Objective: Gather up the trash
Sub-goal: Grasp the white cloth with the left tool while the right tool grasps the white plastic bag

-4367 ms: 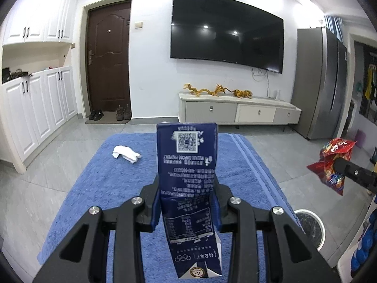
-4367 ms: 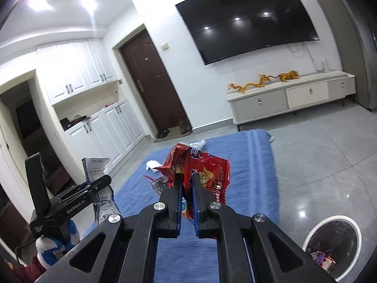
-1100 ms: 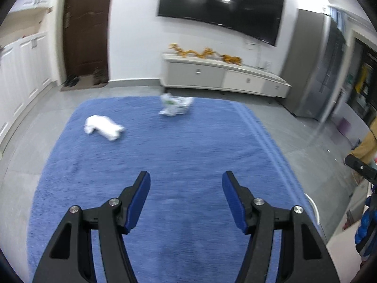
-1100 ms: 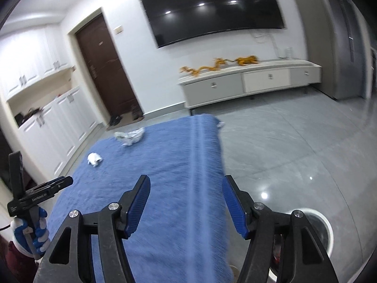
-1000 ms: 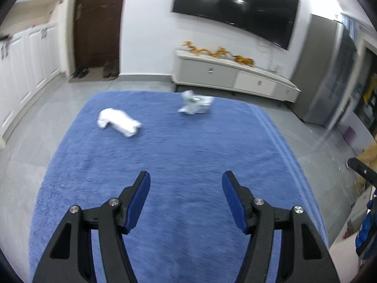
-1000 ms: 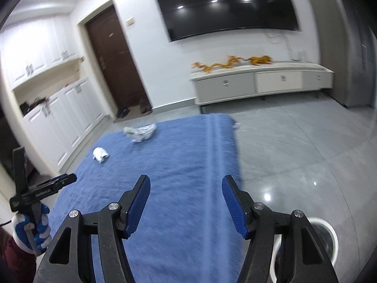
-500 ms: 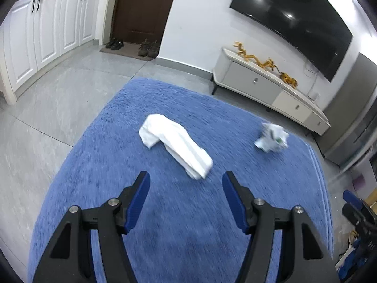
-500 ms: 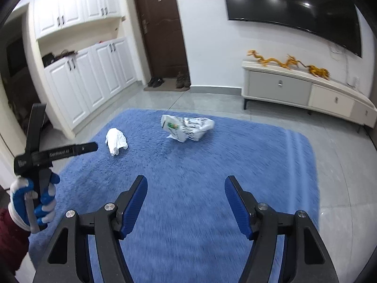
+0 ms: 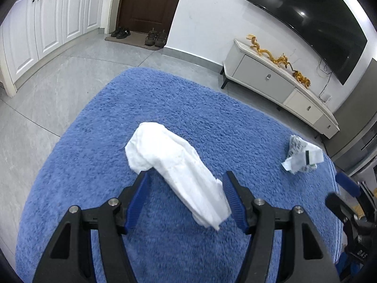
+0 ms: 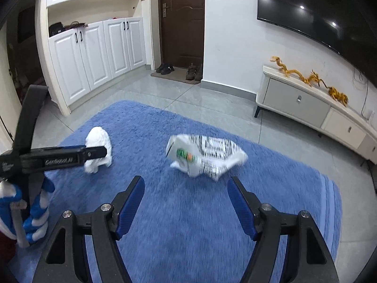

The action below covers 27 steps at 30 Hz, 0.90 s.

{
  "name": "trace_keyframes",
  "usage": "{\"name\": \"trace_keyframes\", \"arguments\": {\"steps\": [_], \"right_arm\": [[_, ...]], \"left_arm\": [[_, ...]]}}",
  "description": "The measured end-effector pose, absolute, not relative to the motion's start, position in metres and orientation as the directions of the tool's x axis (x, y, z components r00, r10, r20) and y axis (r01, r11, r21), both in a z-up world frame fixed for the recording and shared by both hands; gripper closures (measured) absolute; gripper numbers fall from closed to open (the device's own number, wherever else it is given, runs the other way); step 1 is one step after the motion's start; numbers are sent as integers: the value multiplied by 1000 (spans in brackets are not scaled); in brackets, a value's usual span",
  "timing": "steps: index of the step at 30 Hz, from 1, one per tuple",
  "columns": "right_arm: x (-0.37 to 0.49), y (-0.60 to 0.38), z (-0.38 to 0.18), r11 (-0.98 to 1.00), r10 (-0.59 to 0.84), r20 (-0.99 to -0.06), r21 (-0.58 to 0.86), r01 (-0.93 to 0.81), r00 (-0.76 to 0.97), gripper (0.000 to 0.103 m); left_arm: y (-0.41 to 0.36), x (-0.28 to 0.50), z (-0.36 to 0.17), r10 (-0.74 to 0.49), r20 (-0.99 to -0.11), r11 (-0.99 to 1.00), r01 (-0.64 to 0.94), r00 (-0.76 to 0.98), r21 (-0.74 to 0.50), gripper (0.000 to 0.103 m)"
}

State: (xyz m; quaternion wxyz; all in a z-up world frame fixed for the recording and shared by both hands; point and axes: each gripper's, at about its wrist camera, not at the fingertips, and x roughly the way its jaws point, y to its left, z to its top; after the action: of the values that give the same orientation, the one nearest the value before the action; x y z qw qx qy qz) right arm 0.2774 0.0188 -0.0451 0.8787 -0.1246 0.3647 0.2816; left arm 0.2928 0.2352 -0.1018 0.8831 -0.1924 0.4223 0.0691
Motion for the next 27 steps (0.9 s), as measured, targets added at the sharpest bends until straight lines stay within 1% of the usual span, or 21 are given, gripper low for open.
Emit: {"name": "trace_keyframes", "arguments": {"steps": [9,12,16,18,25,27], "right_arm": [[310,54,-64,805,338,-725,-109,-584,600,32],[317,61,-72,804,317,-734,-127,-581,600,32],[322,65,-80,807,295,-746,-139,-573,597,32],[322,64,-82,808,290,-748,-143,-572,597,39],[326,63,-85,807,283,-756,-144,-572,590,52],[325,63,-86,805,283,-759,-145,-575,587,58]], "left_arm": [[235,300,-106,-8,-754,921,-288,657,-261,41],[231,300,-107,8,-753,928,-285,658,-240,41],[231,301,-107,8,-751,928,-284,660,-240,41],[230,301,-106,8,-751,929,-284,661,-239,41],[229,301,-105,9,-750,929,-283,661,-238,42],[229,301,-105,10,-750,929,-284,661,-237,42]]}}
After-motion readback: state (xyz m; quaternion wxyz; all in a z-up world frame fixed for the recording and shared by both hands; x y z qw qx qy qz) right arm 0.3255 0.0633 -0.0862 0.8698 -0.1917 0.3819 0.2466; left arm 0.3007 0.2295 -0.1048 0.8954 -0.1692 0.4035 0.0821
